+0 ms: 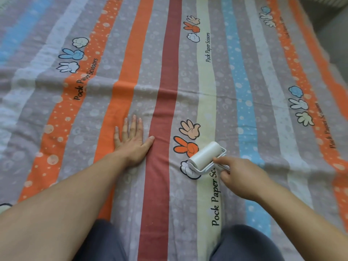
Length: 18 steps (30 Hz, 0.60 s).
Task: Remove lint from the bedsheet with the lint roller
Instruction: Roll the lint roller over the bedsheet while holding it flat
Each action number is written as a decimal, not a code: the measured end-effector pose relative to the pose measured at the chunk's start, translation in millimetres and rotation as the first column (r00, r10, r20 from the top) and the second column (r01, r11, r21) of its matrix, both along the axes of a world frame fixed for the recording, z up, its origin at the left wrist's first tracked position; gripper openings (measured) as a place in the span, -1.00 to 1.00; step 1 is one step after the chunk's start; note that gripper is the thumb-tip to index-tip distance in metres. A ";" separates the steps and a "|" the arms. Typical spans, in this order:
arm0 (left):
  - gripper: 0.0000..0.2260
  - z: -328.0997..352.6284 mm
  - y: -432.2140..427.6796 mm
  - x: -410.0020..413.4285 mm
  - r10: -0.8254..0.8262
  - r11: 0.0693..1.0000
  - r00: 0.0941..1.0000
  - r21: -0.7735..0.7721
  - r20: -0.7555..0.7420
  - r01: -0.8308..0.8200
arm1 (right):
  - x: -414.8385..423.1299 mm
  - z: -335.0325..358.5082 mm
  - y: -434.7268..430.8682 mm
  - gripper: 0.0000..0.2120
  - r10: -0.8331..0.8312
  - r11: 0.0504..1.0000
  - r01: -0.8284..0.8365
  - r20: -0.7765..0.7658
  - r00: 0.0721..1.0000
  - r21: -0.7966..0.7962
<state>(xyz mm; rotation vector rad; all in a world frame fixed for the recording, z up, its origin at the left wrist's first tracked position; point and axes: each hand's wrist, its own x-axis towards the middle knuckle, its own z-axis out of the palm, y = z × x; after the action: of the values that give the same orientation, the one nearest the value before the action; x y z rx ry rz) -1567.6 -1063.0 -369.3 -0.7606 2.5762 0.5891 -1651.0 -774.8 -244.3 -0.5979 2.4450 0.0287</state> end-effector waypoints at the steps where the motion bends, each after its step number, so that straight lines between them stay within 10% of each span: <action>1: -0.27 1.3 0.1 1.4 -0.002 1.000 1.000 -0.005 -0.002 0.002 | 0.7 4.4 4.8 -0.52 0.017 1.000 -0.017 0.011 1.000 0.024; 10: -0.26 12.8 -45.8 23.2 -0.031 0.982 0.999 -0.186 -0.022 0.026 | -13.1 75.5 -19.6 -0.58 0.013 0.996 -0.015 0.031 0.999 0.092; 18: -0.16 22.3 -101.3 45.2 0.022 0.995 0.998 -0.095 0.052 -0.017 | -34.6 -10.1 -214.5 -0.60 -0.107 0.921 0.080 -0.049 0.993 -0.382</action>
<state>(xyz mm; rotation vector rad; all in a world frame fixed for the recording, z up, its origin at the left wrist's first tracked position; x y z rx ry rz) -1522.4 -1164.3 -347.0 -0.8216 2.5654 0.4495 -1685.6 -989.3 -254.4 -0.6516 2.5606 -0.4819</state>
